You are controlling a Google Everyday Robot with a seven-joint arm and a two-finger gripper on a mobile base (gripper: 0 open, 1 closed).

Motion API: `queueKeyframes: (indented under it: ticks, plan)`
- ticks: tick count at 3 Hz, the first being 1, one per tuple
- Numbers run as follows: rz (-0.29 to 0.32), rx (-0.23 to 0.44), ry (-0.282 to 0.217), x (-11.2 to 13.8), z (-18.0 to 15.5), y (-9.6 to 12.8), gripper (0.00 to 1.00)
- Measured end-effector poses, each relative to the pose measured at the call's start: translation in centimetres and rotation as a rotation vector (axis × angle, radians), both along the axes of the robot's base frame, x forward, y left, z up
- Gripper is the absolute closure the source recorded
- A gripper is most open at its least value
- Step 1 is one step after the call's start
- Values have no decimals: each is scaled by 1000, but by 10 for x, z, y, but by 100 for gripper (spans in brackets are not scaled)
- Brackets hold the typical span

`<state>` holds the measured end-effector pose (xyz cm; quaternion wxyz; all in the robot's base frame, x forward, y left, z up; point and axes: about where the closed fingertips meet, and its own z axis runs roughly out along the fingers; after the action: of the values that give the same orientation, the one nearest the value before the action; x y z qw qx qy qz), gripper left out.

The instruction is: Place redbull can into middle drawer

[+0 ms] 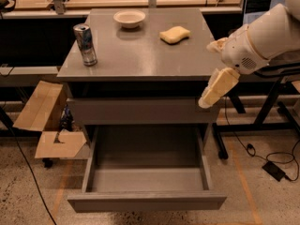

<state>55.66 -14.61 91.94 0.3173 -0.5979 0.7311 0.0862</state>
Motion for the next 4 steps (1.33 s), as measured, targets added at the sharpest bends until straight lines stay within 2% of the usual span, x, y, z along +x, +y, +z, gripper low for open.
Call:
queueKeyframes:
  ticks: [1,2,3,4]
  plan:
    - [15,72,-66,32,10,19,0]
    - [43,140,-113,79,22,47,0]
    - [85,199,-72,131,8,98,0]
    - [111,223,-28,154,-9,133,0]
